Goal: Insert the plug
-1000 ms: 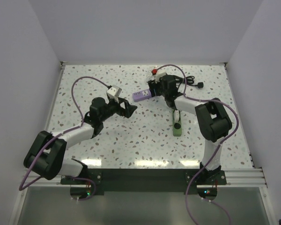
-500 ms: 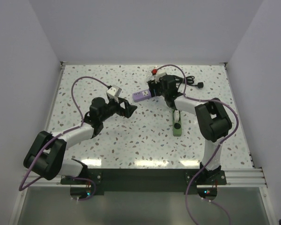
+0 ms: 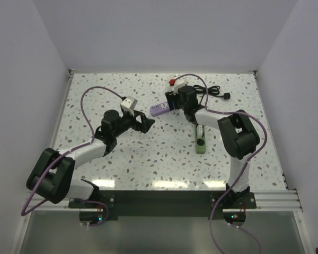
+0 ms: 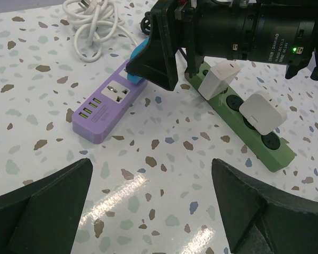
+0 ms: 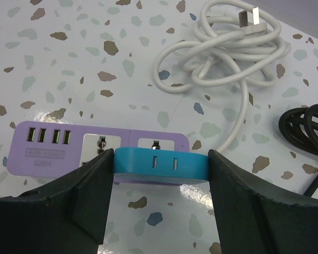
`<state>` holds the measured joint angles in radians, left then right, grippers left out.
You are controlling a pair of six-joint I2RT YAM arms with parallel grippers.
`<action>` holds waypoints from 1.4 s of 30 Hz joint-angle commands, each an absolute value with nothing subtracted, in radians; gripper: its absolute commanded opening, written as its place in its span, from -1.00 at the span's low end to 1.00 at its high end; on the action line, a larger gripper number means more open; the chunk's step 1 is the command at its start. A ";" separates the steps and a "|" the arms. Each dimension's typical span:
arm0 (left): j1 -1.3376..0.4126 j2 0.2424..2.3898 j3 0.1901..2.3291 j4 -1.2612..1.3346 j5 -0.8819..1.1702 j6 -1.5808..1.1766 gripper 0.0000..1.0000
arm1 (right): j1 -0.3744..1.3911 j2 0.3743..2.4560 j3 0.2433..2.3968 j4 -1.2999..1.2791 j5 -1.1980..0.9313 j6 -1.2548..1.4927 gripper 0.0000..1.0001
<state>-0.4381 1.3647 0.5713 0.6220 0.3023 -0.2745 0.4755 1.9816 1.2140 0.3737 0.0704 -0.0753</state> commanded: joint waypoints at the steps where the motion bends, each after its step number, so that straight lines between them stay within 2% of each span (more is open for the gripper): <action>1: -0.430 1.336 0.591 0.634 0.293 -0.279 1.00 | 0.500 2.003 1.223 0.348 0.100 -0.086 -1.00; 9: -0.430 1.336 0.589 0.634 0.293 -0.278 1.00 | 0.523 1.997 1.164 0.371 0.147 -0.106 -1.00; 21: -0.428 1.293 0.583 0.608 0.273 -0.270 1.00 | 0.525 2.028 1.232 0.247 0.155 -0.104 -1.00; 42: -0.422 1.209 0.569 0.568 0.212 -0.250 1.00 | 0.523 2.079 1.313 0.199 0.175 -0.028 -1.00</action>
<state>-0.4328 1.2354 0.5701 0.5579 0.2279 -0.2691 0.5125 2.0426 1.3052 0.3058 0.1677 -0.0620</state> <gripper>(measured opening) 0.997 0.680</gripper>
